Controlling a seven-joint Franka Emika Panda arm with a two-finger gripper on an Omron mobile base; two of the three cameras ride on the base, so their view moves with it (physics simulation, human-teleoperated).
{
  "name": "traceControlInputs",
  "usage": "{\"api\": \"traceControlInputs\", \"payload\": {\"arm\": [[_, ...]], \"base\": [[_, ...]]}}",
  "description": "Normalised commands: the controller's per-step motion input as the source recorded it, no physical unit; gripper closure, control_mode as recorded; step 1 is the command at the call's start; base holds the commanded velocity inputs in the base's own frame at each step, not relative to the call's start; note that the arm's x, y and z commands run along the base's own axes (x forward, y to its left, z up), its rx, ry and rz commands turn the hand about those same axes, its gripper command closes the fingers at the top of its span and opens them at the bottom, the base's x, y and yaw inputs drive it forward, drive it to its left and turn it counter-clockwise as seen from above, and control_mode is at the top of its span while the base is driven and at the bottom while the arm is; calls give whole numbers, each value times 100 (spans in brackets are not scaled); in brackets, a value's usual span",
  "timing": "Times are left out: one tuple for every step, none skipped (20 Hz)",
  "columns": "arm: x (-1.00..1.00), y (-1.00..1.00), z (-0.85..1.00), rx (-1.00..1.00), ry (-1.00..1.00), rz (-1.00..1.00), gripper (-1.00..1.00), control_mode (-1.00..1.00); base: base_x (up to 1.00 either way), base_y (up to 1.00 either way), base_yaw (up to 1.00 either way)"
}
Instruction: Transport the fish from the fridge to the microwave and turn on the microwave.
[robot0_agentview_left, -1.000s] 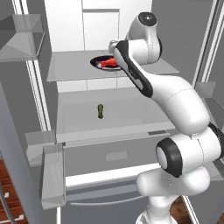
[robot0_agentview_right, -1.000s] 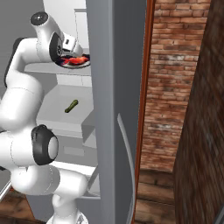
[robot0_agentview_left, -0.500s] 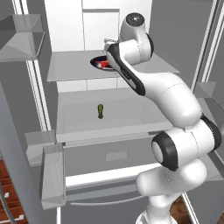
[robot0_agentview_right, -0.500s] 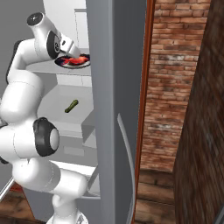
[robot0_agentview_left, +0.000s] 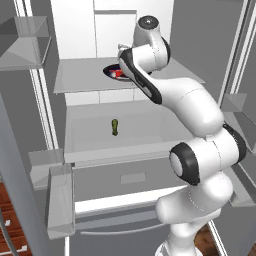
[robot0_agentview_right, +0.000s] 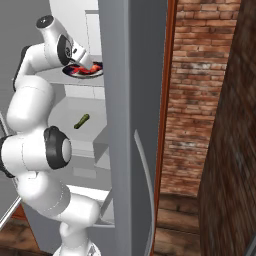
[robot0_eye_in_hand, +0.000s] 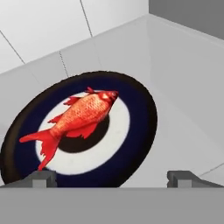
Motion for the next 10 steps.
{"api": "traceControlInputs", "payload": {"arm": [[26,0,-1,2,1,-6,-100,-100],[28,0,0,2,0,-6,-100,-100],[28,0,0,2,0,-6,-100,-100],[30,0,0,1,0,-5,-100,-100],[31,0,-2,1,0,-5,-100,-100],[29,0,-1,1,0,-5,-100,-100],[29,0,-2,1,0,-5,-100,-100],[31,1,-6,0,0,-5,-100,-100],[34,4,-11,0,0,-5,-100,-100],[33,8,-16,0,1,-5,-100,-100]], "base": [[0,0,0],[0,0,0],[0,0,0],[0,0,0],[0,0,0],[0,0,0],[0,0,0],[0,0,0],[0,0,0],[0,0,0]]}}
